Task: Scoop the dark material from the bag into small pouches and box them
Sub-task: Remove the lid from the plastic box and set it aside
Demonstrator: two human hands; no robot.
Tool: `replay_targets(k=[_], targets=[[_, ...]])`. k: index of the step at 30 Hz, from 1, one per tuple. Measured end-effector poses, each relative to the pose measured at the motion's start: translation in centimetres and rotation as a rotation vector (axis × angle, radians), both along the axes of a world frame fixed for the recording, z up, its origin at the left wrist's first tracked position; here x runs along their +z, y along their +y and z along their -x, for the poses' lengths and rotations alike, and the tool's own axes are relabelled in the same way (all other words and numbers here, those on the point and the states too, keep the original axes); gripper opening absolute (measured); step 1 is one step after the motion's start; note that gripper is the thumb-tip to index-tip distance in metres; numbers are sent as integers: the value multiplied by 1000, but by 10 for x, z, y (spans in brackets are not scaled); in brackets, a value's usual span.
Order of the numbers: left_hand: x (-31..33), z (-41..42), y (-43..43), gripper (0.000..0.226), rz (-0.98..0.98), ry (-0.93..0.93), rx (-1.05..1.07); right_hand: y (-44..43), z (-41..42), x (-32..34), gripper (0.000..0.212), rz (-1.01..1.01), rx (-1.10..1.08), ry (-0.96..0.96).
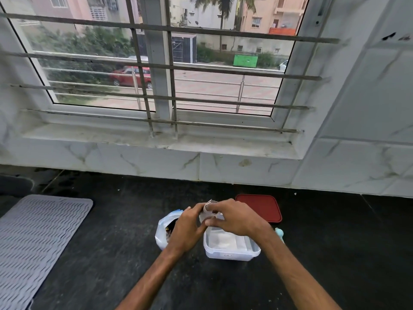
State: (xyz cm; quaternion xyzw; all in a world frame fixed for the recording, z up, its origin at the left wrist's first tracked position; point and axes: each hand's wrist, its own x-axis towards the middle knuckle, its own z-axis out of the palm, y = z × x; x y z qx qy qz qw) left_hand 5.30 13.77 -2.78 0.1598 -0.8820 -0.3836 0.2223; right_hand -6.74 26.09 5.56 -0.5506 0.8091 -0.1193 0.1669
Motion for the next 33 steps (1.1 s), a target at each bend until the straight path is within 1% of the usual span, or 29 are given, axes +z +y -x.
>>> replay_targets(k=[3,7,11,15,17,20,22,25,27,30,33], targets=[[1,0,-2,45,-15,29,-26,-2,-1,2,47,-72,27,7],[3,-1,-2,45,-43,-4,-82,-4,1,1,48,-131,74,-69],[-3,0,-2,34,-35,23,-26,-4,6,1,44,-95,45,-161],[-11,-2,1,23,-62,56,37,-3,7,-5,36,-62,70,-239],[-12,-5,5,26,-72,63,46,-2,7,-6,35,-52,84,-252],[-14,-8,13,39,-77,48,44,0,6,-10,40,-59,78,-305],[-19,-10,18,41,-92,49,81,1,3,-17,42,-78,104,-330],[-31,-17,28,26,-121,73,152,4,-2,-25,33,-13,146,-344],[-39,-24,42,22,-181,91,199,10,-1,-32,25,59,125,-353],[-58,-37,67,19,-255,42,341,26,8,-49,14,183,3,-386],[-81,-45,88,29,-265,6,416,46,28,-67,11,274,-165,-383]])
